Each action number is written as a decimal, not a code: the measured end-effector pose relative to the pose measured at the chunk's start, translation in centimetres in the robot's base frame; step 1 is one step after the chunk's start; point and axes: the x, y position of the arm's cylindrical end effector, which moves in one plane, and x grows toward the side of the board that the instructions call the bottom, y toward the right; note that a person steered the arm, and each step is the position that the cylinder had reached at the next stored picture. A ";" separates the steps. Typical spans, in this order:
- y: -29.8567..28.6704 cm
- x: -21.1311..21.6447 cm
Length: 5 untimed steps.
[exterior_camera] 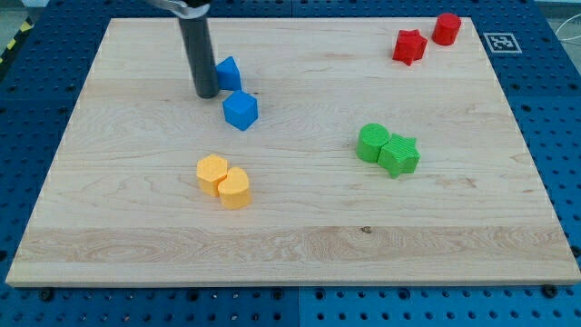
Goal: Push the blue triangle towards the right
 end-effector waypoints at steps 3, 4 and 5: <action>10.4 -2.3; 15.8 -2.3; 19.1 -2.5</action>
